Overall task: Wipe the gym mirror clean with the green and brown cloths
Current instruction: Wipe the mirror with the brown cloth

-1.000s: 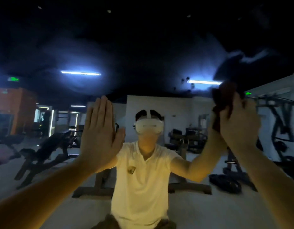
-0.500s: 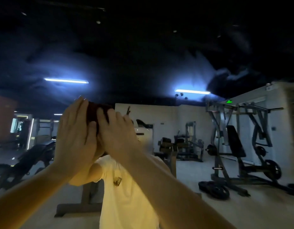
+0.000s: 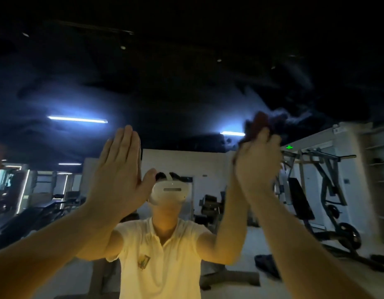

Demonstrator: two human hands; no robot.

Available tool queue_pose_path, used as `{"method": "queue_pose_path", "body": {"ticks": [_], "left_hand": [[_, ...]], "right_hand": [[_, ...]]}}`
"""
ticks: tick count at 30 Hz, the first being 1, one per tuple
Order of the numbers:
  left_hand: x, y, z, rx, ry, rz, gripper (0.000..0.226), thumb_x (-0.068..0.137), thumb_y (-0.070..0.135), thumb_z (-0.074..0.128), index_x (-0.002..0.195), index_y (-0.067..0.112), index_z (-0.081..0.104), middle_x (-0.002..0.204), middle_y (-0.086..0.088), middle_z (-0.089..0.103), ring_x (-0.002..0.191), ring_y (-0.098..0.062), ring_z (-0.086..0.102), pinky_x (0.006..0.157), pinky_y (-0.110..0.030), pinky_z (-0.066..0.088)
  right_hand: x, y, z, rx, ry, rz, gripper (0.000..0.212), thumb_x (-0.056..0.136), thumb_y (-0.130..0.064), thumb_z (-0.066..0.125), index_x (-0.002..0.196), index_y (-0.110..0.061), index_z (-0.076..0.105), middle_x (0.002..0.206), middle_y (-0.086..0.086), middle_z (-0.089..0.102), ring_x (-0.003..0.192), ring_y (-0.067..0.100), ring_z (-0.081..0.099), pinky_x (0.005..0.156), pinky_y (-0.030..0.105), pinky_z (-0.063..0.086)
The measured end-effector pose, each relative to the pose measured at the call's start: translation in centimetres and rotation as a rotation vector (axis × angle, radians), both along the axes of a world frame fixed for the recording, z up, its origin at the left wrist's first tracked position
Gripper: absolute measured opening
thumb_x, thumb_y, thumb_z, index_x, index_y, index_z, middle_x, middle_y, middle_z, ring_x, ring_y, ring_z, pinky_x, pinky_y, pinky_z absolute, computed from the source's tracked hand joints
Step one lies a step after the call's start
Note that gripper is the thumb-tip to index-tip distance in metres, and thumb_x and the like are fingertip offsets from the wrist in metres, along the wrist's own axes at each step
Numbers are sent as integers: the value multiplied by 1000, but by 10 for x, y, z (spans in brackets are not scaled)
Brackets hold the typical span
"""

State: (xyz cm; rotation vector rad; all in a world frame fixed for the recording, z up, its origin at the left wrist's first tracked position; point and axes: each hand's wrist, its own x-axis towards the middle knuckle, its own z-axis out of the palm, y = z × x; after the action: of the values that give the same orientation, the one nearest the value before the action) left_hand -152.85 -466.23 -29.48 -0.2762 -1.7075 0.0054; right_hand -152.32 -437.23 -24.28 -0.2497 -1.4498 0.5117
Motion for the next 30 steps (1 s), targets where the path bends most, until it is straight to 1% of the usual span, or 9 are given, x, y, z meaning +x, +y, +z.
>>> {"method": "queue_pose_path", "body": {"ticks": [5, 8, 11, 14, 17, 19, 22, 26, 30], "left_hand": [[10, -11, 6, 6, 15, -117, 74, 98, 41, 25, 157, -3, 33, 165, -22, 29, 155, -33, 26, 125, -52, 24], [21, -10, 13, 45, 109, -135, 64, 93, 31, 33, 143, -8, 47, 151, -28, 45, 142, -38, 39, 118, -52, 30], [22, 6, 29, 42, 130, -87, 69, 99, 40, 33, 151, -5, 38, 162, -26, 30, 152, -39, 27, 123, -54, 24], [9, 32, 44, 72, 83, -64, 81, 101, 55, 33, 159, -1, 24, 168, -23, 20, 155, -37, 21, 126, -54, 22], [-3, 45, 47, 73, 70, 1, 93, 99, 67, 25, 163, 1, 10, 171, -20, 8, 159, -32, 7, 129, -48, 9], [-7, 40, 47, 38, 78, 45, 95, 98, 70, 22, 163, 3, 4, 171, -18, 5, 159, -30, 4, 128, -46, 6], [-5, 27, 47, -25, 61, 46, 96, 96, 73, 18, 162, 5, 1, 171, -16, 2, 159, -29, 3, 128, -48, 10], [0, 12, 51, -92, 39, -50, 85, 97, 61, 23, 161, 6, 13, 169, -14, 10, 158, -28, 12, 127, -48, 17], [8, -15, 54, -31, 78, -22, 64, 98, 39, 32, 144, -4, 48, 151, -26, 46, 147, -37, 37, 123, -52, 28]], "right_hand": [[4, -140, 0, 495, 28, 68, 60, 93, -36, 62, 145, -11, 44, 123, 12, 55, 100, 22, 59, 86, 36, 53], [6, -148, 5, 825, 4, 14, 64, 96, -36, 65, 148, -10, 41, 128, 12, 55, 106, 24, 60, 91, 37, 50], [3, -77, 22, 739, -32, -59, 64, 91, -36, 69, 144, -15, 41, 125, 11, 56, 102, 25, 62, 89, 41, 54], [3, 21, 31, 486, -54, -84, 45, 98, -35, 42, 138, -15, 44, 118, 12, 57, 84, 21, 60, 76, 40, 56], [8, 103, 32, 235, -16, -151, 41, 103, -30, 40, 133, -5, 51, 106, 19, 58, 73, 29, 56, 67, 40, 47], [16, 121, 35, 93, -48, -158, 34, 105, -25, 46, 122, 2, 56, 97, 22, 57, 72, 33, 54, 65, 38, 39], [17, 74, 46, 5, -35, -37, 21, 103, -26, 51, 110, -7, 57, 87, 7, 52, 71, 27, 57, 62, 31, 39], [6, -58, 45, 231, 54, 190, 27, 95, -36, 55, 119, -22, 51, 99, 0, 59, 77, 17, 62, 67, 38, 57], [11, -155, 27, 784, -34, 96, 46, 101, -37, 54, 139, -12, 49, 117, 8, 62, 91, 21, 66, 79, 35, 52]]}}
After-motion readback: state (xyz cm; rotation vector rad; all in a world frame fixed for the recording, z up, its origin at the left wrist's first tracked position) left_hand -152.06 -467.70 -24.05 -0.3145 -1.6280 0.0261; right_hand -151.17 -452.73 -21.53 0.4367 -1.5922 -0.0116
